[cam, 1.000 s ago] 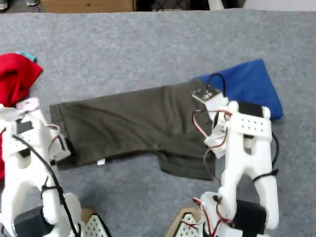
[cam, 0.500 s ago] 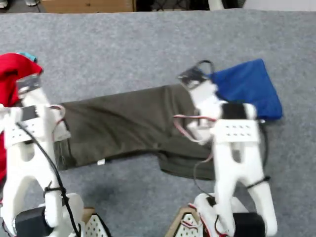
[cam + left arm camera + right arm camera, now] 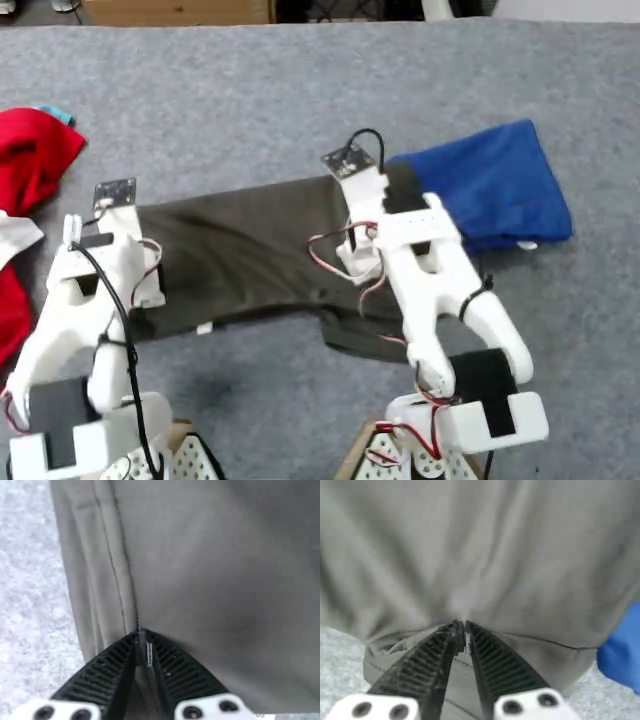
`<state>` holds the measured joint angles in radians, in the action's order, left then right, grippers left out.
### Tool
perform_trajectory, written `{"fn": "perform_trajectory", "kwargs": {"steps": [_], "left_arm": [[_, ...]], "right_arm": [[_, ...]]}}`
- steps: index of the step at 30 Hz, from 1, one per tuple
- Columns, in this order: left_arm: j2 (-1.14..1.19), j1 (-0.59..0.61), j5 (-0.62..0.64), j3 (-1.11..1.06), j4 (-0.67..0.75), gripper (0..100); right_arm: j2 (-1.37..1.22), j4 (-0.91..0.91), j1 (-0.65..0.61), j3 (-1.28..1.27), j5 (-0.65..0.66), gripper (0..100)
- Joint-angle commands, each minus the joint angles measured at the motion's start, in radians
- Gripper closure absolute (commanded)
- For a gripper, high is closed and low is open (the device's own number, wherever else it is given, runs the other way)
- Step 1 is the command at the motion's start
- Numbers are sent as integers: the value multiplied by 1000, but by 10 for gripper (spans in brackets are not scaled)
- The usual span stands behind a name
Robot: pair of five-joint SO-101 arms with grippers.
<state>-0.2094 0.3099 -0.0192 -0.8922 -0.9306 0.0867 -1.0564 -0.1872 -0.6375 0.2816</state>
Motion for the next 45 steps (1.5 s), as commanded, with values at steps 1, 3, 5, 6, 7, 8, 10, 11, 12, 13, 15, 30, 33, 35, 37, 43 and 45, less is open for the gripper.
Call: {"fn": "perform_trajectory", "kwargs": {"steps": [1,3,5,6,7,8,10,11,12,13,15,30,33,35,37,43,45], "left_arm": [[64,62,-6,59,11,971],[92,87,-3,90,11,971],[104,104,-3,107,11,971],[112,108,-3,111,11,971],[112,114,-3,111,11,971],[112,119,-3,111,11,971],[109,119,-3,105,11,971],[109,119,-3,105,11,971],[109,119,-3,105,11,971],[109,119,-3,105,11,971],[109,119,-3,105,11,971],[114,111,-3,105,-11,971],[115,111,-3,105,-11,971],[115,111,-3,105,-11,971],[115,111,-3,105,-11,971],[115,113,-3,105,-11,971],[115,114,-3,105,-11,971]], "right_arm": [[-4,-46,-18,45,-3,984],[-4,-72,-18,41,-2,984],[-10,-112,-18,39,-2,984],[-10,-132,-18,38,0,984],[-8,-149,-18,33,0,984],[-4,-158,-18,21,0,984],[-2,-176,-18,-1,2,984],[-2,-184,-18,-12,2,984],[-2,-192,-18,-22,3,984],[-2,-201,-18,-36,18,984],[-2,-224,-18,-67,57,984],[302,-28,-18,2,61,984],[194,81,-18,4,-11,984],[101,97,-20,8,-32,984],[24,101,-21,8,-48,984],[-39,-29,-77,8,-66,984],[-38,-64,-87,8,-66,984]]}}
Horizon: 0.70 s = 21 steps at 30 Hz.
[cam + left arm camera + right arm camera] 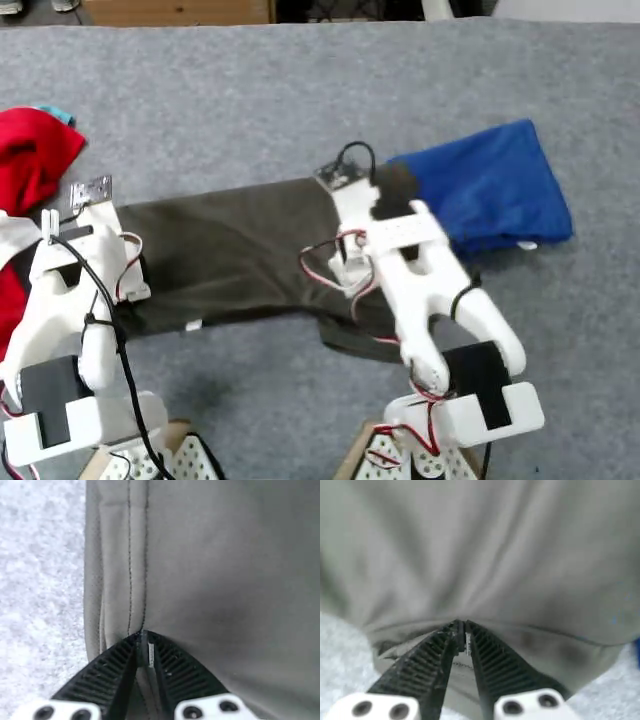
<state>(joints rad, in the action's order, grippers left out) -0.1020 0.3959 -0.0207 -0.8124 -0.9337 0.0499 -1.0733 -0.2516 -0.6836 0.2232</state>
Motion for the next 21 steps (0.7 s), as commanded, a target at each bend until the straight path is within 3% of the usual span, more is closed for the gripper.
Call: {"fn": "perform_trajectory", "kwargs": {"steps": [1,12,21], "left_arm": [[8,28,-2,25,-8,971],[8,28,-6,25,-8,971],[8,27,-6,25,-8,971]], "right_arm": [[-1,-64,-25,54,-8,984],[191,-190,-35,-56,3,984],[323,-175,-183,-252,66,984]]}}
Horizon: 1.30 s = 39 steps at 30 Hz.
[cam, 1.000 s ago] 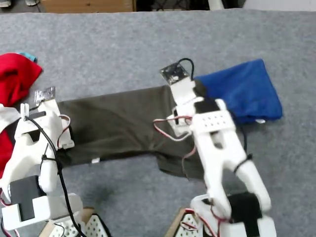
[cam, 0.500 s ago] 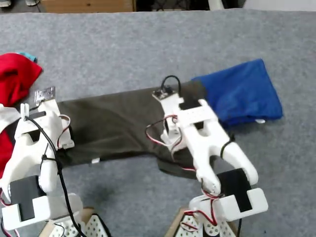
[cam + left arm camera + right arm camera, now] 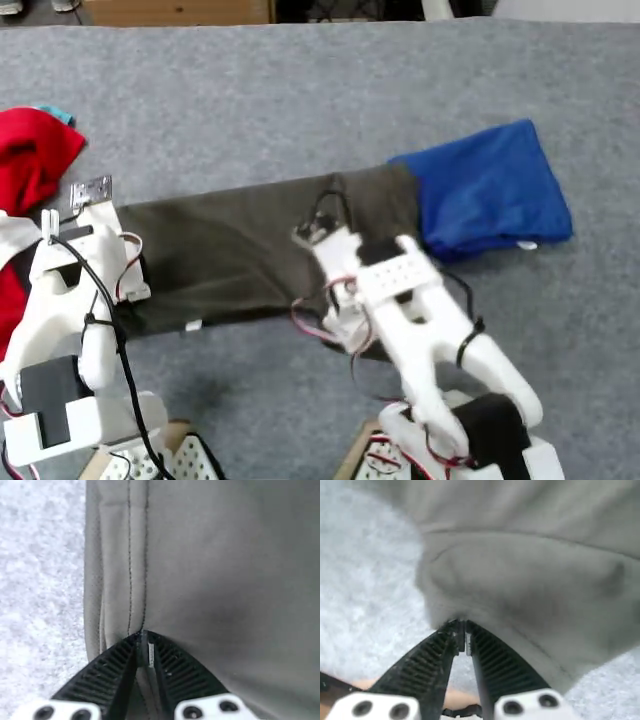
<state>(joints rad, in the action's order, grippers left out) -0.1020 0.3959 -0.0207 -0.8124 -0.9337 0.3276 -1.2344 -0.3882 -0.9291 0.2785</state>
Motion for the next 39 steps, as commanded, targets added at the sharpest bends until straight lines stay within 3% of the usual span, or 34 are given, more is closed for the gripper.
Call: {"fn": "perform_trajectory", "kwargs": {"steps": [1,8,13,19,22,25,33,39], "left_arm": [[8,27,-6,25,-8,971],[8,30,-6,25,-8,971],[8,28,-3,25,-9,971],[8,30,-3,24,-9,971],[8,28,-5,24,-9,971],[8,28,-6,24,-9,971],[0,27,-8,13,-8,971],[-18,25,-11,45,-58,971]], "right_arm": [[53,-25,-55,1,14,984],[128,-121,17,223,121,984],[74,-15,29,266,115,984],[-93,80,-86,145,21,984],[-162,80,-192,110,15,984],[-216,81,-216,105,15,984],[-171,-14,-51,252,20,984],[-47,-161,98,444,144,984]]}}
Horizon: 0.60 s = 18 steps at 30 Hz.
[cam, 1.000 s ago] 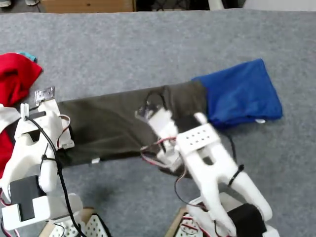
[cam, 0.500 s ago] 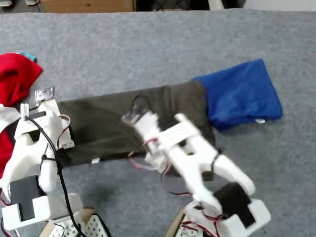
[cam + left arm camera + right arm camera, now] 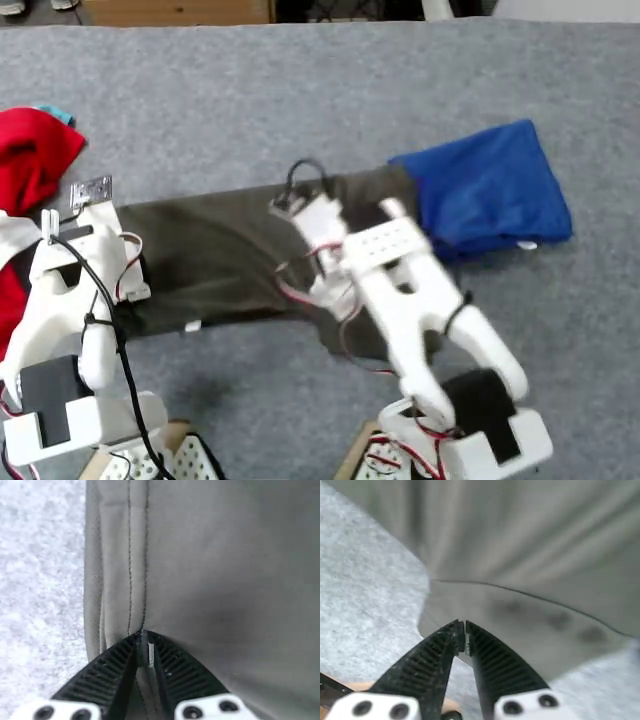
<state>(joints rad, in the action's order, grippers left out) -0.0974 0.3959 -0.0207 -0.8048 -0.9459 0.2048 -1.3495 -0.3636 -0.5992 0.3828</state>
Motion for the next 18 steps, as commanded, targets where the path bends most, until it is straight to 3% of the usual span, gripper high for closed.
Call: {"fn": "perform_trajectory", "kwargs": {"steps": [1,7,10,14,18], "left_arm": [[-41,25,-11,54,-84,971],[-230,24,-147,139,-249,971],[-308,24,-150,176,-284,971],[-327,4,-138,242,-275,971],[-233,-70,-71,219,-175,971]], "right_arm": [[93,-48,98,147,48,984],[116,-35,176,318,94,982],[114,86,190,325,87,981],[36,264,196,312,86,982],[-136,405,196,315,86,983]]}}
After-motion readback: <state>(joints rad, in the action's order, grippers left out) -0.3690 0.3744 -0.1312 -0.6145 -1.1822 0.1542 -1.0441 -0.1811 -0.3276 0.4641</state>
